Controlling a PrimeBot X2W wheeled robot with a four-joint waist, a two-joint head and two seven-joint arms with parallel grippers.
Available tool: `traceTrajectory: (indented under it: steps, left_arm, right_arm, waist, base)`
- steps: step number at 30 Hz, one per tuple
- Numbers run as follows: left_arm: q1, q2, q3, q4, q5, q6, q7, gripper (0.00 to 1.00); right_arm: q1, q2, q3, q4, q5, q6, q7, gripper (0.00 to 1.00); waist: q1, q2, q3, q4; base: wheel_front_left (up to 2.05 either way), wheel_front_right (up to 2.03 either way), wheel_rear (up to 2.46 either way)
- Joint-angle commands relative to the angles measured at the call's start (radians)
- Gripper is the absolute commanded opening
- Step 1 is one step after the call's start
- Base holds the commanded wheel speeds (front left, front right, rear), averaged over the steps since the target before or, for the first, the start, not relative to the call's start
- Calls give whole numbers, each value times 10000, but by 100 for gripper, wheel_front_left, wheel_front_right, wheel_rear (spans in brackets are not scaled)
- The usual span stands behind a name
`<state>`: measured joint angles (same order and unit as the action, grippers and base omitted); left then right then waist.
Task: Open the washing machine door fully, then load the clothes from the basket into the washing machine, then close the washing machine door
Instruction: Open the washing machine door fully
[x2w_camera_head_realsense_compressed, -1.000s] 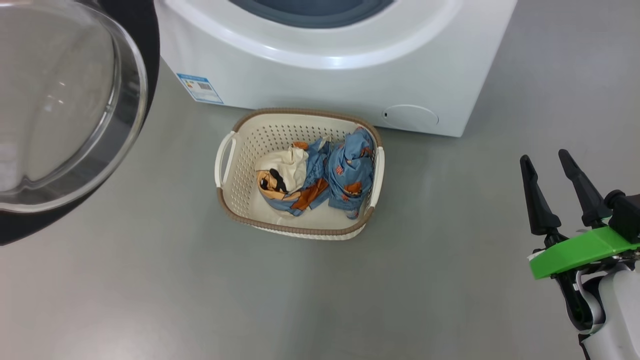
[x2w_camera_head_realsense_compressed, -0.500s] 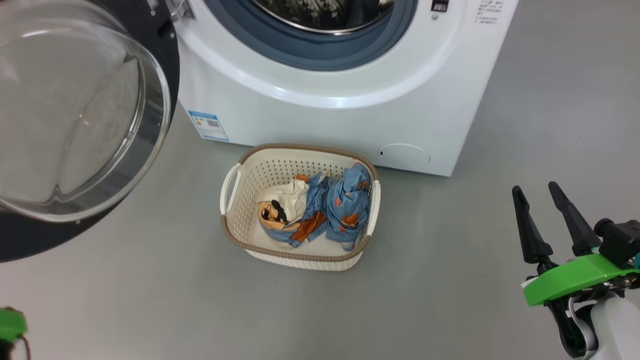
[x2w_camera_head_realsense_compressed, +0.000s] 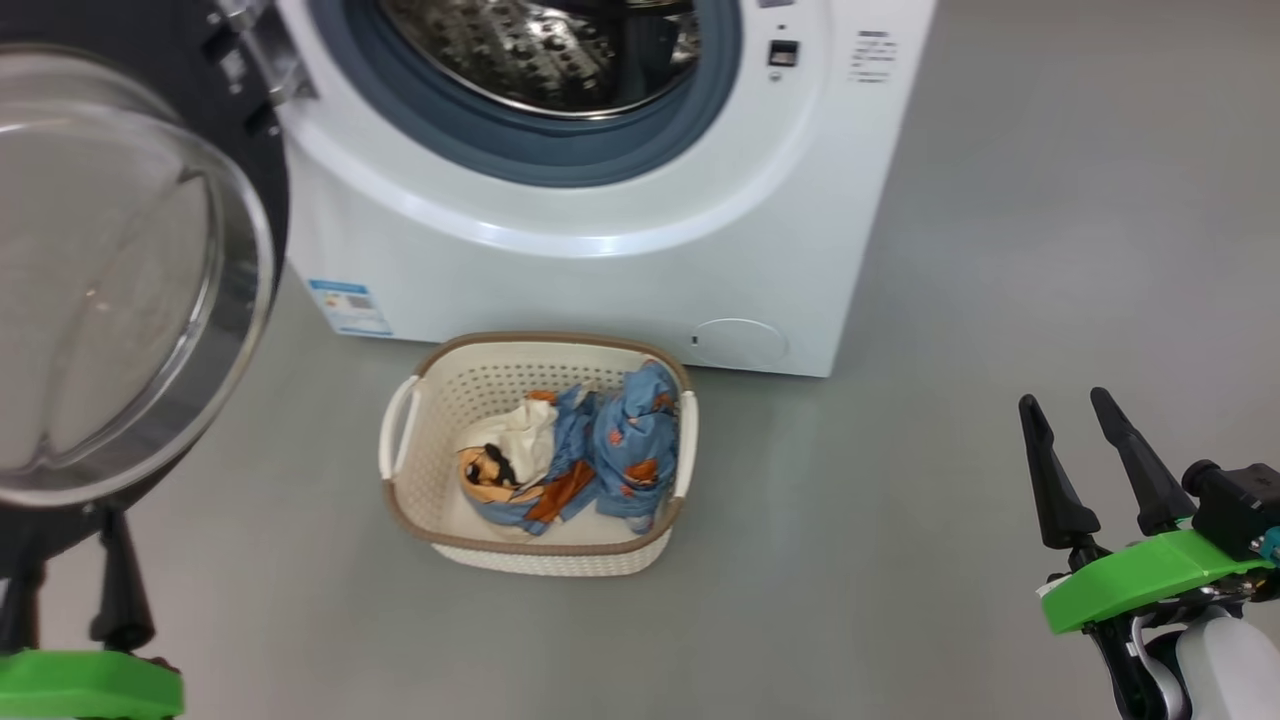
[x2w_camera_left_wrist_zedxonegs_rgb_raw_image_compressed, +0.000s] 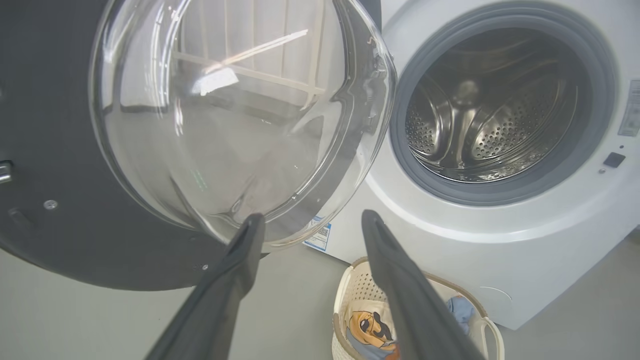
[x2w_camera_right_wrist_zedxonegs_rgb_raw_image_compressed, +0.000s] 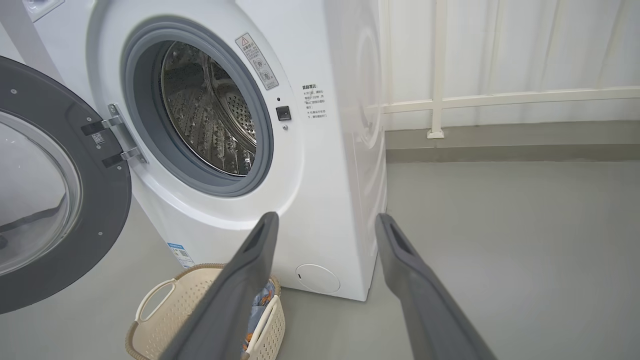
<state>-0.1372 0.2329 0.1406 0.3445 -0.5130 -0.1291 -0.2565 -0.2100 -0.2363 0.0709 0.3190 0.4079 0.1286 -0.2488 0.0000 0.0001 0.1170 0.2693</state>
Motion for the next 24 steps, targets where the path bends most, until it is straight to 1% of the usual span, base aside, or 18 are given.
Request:
traceTrajectory:
  steps: [1, 6, 10, 16, 18, 24]
  left_arm:
    - [-52, 307, 170, -349, -95, -15, -53, 100]
    - [4, 382, -689, -670, 15, -15, -53, 100]
    - [39, 483, -1138, -848, -59, -15, -53, 100]
    - [70, 603, -1543, -1016, -153, -15, -53, 100]
    - [88, 580, -1492, -985, -127, -15, -53, 100]
    - [222, 515, -1690, -1065, -180, -15, -53, 100]
  right_arm:
    - [64, -53, 172, -276, 184, 21, -130, 100]
    - [117, -51, 123, -344, 187, 21, -130, 100]
    - [125, -39, 30, -380, 185, 21, -130, 100]
    - [140, -11, -100, -416, 180, 21, -130, 100]
    - [177, 5, -131, -412, 178, 21, -130, 100]
    - [324, 11, -199, -405, 208, 21, -130, 100]
  waist:
    - [0, -1, -83, -462]
    - [0, -1, -52, -1044]
    - [0, -1, -12, -1519]
    - [0, -1, -6, -2141]
    - [0, -1, -41, -2304]
    - [0, -1, -183, -2629]
  base:
    - [0, 0, 0]
    - [0, 0, 0]
    - [0, 0, 0]
    - [0, 0, 0]
    - [0, 0, 0]
    - [0, 0, 0]
